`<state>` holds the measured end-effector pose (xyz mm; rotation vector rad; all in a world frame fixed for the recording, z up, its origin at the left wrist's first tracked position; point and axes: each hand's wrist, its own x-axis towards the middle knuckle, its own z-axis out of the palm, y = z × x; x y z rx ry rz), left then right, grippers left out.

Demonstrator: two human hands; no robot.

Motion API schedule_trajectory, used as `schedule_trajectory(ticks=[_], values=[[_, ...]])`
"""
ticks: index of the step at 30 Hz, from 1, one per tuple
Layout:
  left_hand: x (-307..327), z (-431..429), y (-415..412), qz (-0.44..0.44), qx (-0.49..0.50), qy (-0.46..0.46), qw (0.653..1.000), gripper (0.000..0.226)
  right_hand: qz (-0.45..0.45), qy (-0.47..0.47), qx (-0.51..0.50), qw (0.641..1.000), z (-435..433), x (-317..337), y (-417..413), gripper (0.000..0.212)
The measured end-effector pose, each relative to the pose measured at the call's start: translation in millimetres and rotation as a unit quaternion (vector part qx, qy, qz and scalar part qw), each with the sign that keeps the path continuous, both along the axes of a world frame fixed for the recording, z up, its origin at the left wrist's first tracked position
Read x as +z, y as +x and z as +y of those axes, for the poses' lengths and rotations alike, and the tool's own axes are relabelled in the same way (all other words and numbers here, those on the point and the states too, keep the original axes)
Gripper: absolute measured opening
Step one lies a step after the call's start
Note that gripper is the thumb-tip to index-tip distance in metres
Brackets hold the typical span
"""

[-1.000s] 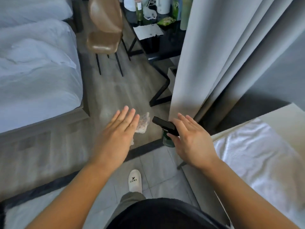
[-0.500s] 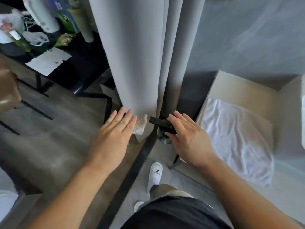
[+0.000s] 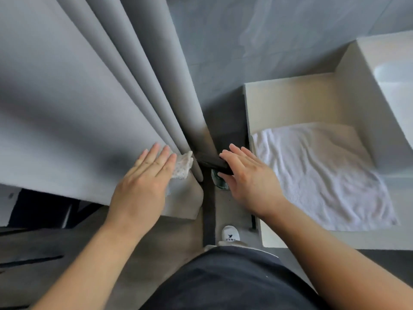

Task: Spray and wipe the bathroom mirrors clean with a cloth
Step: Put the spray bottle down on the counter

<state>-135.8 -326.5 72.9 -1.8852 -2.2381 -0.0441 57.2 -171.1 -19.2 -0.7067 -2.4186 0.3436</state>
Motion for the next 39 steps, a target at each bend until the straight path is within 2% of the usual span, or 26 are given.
schedule_trajectory(ticks=[6, 11, 16, 21, 29, 33, 39], values=[[-16.0, 89.2, -24.1, -0.027, -0.126, 0.007, 0.992, 0.054, -0.032, -0.036, -0.109, 0.993, 19.9, 5.2, 15.3, 0.037], [-36.8, 180.2, -24.0, -0.046, -0.267, 0.006, 0.963, 0.056, -0.072, -0.051, -0.225, 0.97, 34.8, 6.2, 38.9, 0.036], [-47.0, 266.8, -12.0, -0.065, -0.418, 0.002, 0.906, 0.053, -0.057, -0.029, -0.401, 0.914, 35.9, 10.1, 50.1, 0.037], [-45.0, 320.7, 9.9, -0.065, -0.525, 0.016, 0.848, 0.057, -0.056, -0.041, -0.522, 0.85, 29.3, 8.5, 60.1, 0.038], [-42.6, 352.3, 58.4, -0.08, -0.602, -0.025, 0.794, 0.071, -0.04, -0.095, -0.612, 0.784, 6.1, 11.0, 78.6, 0.035], [-39.2, 358.6, 77.0, -0.075, -0.617, -0.035, 0.783, 0.071, 0.0, -0.113, -0.625, 0.772, 0.5, 7.2, 89.5, 0.034], [-31.9, 369.3, 101.1, -0.053, -0.643, -0.059, 0.762, 0.083, 0.038, -0.124, -0.644, 0.754, 1.3, 0.3, 100.4, 0.035]])
